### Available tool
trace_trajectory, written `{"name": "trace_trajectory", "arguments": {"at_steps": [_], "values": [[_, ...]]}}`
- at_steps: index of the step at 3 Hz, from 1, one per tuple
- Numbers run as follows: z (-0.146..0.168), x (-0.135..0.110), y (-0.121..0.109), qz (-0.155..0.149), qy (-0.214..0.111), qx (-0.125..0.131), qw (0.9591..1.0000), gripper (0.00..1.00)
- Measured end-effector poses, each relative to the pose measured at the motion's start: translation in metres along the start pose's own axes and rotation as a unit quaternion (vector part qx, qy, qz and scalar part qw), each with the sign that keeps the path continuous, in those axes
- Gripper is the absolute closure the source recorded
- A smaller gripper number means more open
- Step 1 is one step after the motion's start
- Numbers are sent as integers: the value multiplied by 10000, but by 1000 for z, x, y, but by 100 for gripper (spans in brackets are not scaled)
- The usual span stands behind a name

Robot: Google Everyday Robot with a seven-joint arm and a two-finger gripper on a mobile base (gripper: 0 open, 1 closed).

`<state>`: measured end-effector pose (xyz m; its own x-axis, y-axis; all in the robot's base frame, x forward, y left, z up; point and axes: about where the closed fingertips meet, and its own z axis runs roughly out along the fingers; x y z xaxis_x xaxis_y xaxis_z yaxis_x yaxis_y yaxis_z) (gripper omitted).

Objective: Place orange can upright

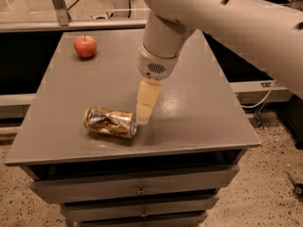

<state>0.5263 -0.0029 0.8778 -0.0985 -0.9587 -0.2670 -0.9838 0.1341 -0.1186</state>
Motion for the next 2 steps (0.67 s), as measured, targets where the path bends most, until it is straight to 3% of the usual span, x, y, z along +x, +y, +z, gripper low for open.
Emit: {"name": "trace_trajectory", "arguments": {"at_steps": [2], "values": [[23, -49, 21, -100, 158, -453, 9988, 0]]}}
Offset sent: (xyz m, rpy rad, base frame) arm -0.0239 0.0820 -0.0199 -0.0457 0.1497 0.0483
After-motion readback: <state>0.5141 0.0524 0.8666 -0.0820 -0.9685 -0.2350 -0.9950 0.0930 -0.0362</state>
